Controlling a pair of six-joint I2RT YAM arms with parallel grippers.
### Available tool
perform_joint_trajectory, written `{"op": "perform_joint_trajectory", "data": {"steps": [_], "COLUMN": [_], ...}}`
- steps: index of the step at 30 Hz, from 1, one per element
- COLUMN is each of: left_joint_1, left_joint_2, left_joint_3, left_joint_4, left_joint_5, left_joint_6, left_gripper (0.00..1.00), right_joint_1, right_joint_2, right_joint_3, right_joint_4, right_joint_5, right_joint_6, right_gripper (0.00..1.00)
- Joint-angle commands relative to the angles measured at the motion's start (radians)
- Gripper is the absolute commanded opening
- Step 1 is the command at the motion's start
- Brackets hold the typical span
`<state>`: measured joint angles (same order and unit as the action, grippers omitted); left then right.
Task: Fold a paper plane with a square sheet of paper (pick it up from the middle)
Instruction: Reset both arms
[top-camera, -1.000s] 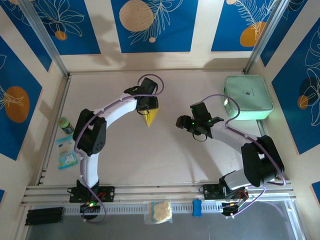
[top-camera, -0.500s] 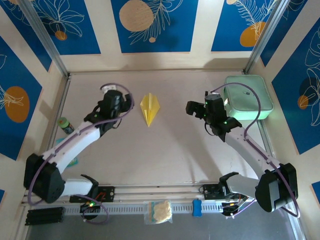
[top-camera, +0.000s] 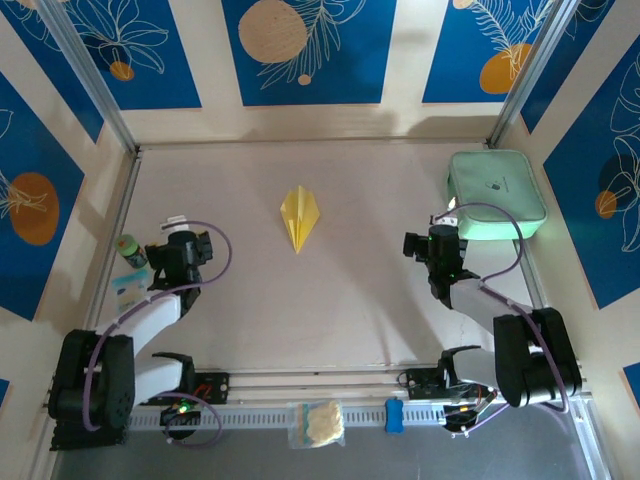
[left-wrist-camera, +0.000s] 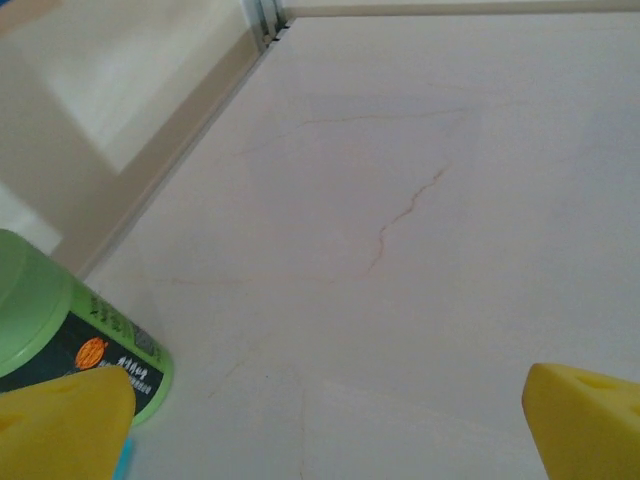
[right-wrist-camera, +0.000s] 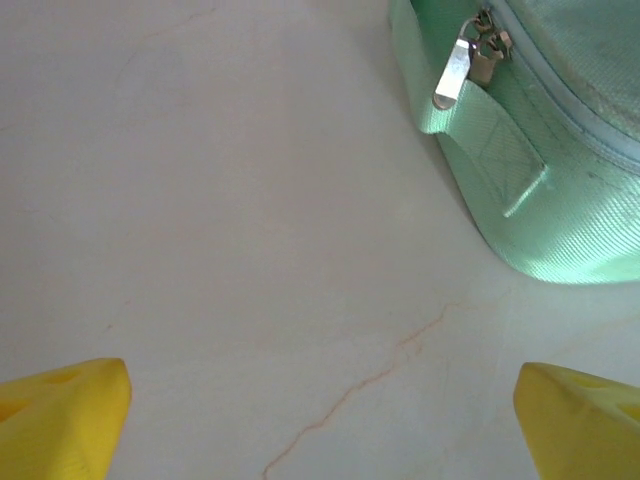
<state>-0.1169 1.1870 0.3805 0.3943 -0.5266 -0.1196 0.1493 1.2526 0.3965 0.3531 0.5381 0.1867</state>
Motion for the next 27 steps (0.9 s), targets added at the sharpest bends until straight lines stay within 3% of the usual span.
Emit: {"op": "perform_joint_trajectory", "data": {"steps": [1,6,9,19,27], "left_joint_1": [0.041,0.087,0.095,0.097,0.089], "left_joint_2": [0.063,0.163,0.236,0.384,0.376], "left_joint_3": [-0.047,-0.112,-0.100,-0.055,-0.030], "left_joint_4": [0.248,0.538,0.599,0.657,0.593], "left_joint_5": [0.219,0.452,0.528,0.526,0.506], "left_joint_6": [0.114,0.115,0.118,0.115,0.120], "left_gripper": [0.99,0.99,0.99,0.99,0.99], "right_joint_1": [-0.023,-0.085,-0.111,-0.117,-0.131], "right_joint_2": [0.043,0.103,0.153,0.265,0.270], "right_joint_3": [-0.013,-0.028,-0.046,-0.009,0.010], "right_joint_4": [0.255,0.391,0.471,0.502,0.470], "right_joint_5": [-0.081,-0.207,-0.269,-0.335,-0.349], "right_joint_6": [-0.079,-0.076,-0.061,-0.080,-0.067], "right_gripper": [0.99,0.99,0.99,0.99,0.99]}}
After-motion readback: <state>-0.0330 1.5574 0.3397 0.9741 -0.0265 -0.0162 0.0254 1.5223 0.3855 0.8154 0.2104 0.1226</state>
